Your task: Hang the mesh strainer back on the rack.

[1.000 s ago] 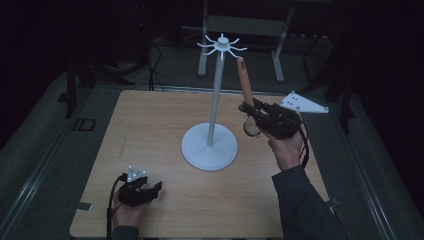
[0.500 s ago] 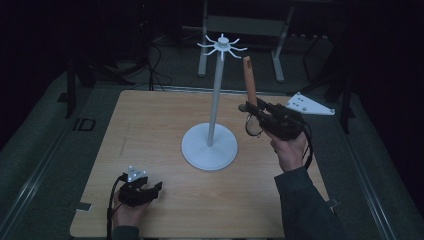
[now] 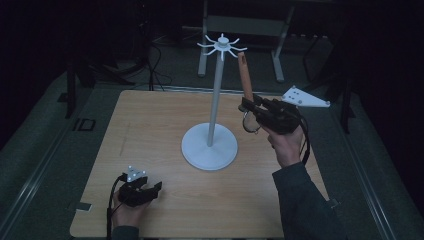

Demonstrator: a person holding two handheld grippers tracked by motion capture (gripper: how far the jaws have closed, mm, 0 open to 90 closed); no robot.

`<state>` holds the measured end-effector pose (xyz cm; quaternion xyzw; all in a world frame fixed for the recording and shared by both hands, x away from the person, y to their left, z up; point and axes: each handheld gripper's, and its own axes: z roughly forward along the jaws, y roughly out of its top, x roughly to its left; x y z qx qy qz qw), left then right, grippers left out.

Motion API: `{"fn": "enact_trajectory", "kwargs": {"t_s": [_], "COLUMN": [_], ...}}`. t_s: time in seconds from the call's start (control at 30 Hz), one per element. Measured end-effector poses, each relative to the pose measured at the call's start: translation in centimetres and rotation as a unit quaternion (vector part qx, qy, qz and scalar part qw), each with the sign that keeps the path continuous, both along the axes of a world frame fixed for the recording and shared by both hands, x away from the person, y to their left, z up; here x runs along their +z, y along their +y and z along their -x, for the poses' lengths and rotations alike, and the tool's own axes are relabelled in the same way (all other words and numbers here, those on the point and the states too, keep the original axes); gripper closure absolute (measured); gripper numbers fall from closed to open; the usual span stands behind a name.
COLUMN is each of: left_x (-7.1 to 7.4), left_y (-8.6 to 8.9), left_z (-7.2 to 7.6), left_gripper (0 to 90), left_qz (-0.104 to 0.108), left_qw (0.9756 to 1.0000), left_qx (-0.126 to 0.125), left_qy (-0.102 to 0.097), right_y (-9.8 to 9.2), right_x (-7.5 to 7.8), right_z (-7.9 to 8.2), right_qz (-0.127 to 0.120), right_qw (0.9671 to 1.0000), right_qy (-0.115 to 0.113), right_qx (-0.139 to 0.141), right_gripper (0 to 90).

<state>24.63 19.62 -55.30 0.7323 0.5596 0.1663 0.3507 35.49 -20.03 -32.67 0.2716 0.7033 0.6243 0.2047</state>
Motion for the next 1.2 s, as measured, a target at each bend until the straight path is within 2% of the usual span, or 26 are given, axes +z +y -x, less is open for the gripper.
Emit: {"fn": "enact_trajectory", "kwargs": {"t_s": [0.67, 0.83, 1.03, 1.2], "left_x": [0.0, 0.0, 0.0, 0.0], "left_y": [0.1, 0.1, 0.1, 0.1], "left_z": [0.0, 0.0, 0.0, 0.0], "left_gripper": [39.4, 39.3, 39.4, 39.4], "left_qz": [0.001, 0.001, 0.002, 0.002], "left_qw": [1.0000, 1.0000, 1.0000, 1.0000], "left_qx": [0.002, 0.001, 0.002, 0.002], "left_qy": [-0.001, 0.001, 0.000, 0.000], "right_y": [1.6, 1.7, 1.8, 1.9], "right_x": [0.3, 0.0, -0.2, -0.5], "right_z": [-1.5, -1.3, -1.1, -1.0], "right_qz": [0.014, 0.023, 0.056, 0.085], "right_qw": [0.9997, 0.9996, 0.9982, 0.9958], "right_qy": [0.019, 0.016, 0.012, 0.018], "right_qx": [0.009, 0.001, -0.017, -0.029], "right_gripper": [69.3, 56.0, 47.4, 42.4]}}
